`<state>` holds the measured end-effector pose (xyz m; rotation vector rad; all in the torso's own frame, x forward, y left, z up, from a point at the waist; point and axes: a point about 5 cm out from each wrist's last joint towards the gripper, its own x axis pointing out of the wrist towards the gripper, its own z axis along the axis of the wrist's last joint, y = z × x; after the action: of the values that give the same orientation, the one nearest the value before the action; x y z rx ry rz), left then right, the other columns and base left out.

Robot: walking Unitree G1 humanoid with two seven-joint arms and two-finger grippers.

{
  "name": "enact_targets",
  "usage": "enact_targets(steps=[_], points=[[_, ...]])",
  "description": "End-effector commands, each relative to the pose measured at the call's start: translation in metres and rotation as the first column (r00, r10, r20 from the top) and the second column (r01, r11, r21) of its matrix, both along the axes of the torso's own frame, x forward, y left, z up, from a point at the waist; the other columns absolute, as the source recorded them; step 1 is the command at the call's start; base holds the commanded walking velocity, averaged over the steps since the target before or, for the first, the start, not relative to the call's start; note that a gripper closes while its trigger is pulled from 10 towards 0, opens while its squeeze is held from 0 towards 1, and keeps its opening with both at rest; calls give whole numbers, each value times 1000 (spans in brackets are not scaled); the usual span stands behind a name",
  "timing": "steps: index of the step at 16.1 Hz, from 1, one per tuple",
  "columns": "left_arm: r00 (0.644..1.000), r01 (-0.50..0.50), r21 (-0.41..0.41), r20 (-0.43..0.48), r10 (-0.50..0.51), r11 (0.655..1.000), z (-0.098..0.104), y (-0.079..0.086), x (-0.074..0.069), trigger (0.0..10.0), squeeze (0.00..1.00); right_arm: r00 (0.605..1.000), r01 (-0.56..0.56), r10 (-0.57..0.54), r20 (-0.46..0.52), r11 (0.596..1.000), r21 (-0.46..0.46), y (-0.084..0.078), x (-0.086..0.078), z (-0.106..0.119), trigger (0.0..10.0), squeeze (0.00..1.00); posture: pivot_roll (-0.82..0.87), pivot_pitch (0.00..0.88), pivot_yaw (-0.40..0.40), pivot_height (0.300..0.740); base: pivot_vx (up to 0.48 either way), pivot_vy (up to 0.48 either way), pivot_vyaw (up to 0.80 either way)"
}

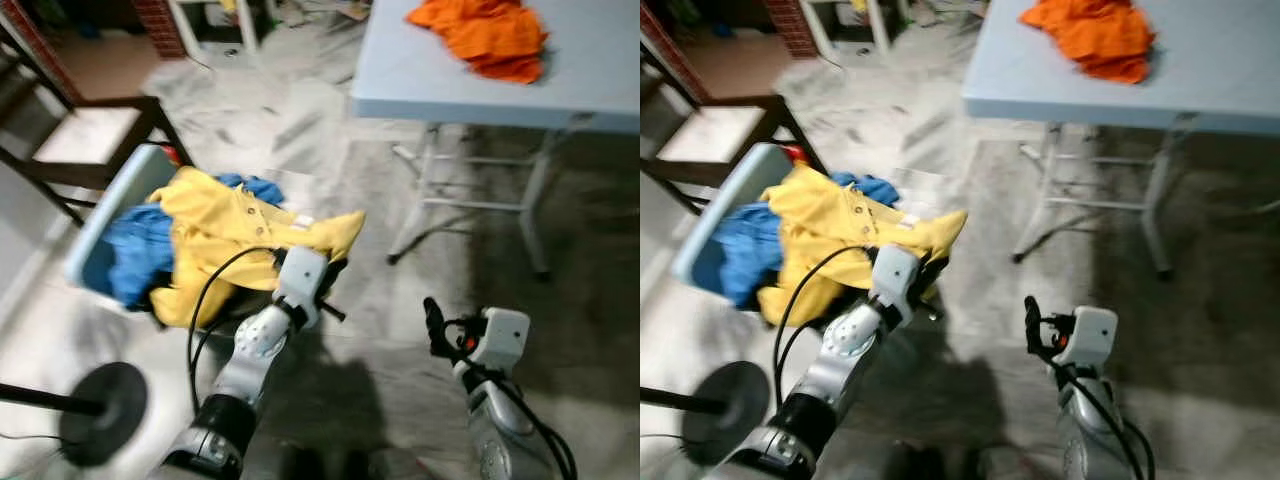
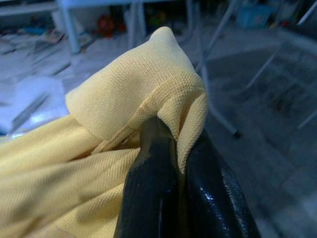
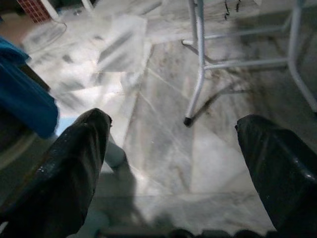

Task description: Hang hanger

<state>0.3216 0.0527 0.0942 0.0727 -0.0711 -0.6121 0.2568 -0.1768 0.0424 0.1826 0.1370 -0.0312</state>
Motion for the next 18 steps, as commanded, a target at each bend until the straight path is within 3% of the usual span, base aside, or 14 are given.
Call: enact_targets(steps=[1, 10, 12, 16, 18], points=[[1000, -13, -4, -18, 13, 1000, -5, 4, 0, 10000, 0, 1000, -17, 17, -15, 1000, 1, 7, -2, -3, 10000, 0, -253, 173, 89, 740, 0, -454, 0], [999, 43, -24, -19, -43, 999, 1, -19, 4, 10000, 0, 1000, 0, -1, -26, 1000, -26, 4, -13, -4, 10000, 0, -323, 156, 88, 740, 0, -443, 0], [997, 68, -41, -23, -69, 997, 1, -27, 1, 10000, 0, 999, -1, 0, -36, 999, -35, -1, -17, -7, 10000, 0, -317, 150, 86, 740, 0, 0, 0], [994, 6, -75, -107, -14, 997, -10, -16, 2, 10000, 0, 999, 33, -34, -36, 999, -29, -6, -16, -5, 10000, 0, -318, 147, 95, 740, 0, 0, 0], [988, -18, -86, -157, 4, 996, -18, -10, 1, 10000, 0, 998, 34, -35, -55, 999, -27, -4, -18, -9, 10000, 0, -325, 144, 99, 740, 0, 0, -800]])
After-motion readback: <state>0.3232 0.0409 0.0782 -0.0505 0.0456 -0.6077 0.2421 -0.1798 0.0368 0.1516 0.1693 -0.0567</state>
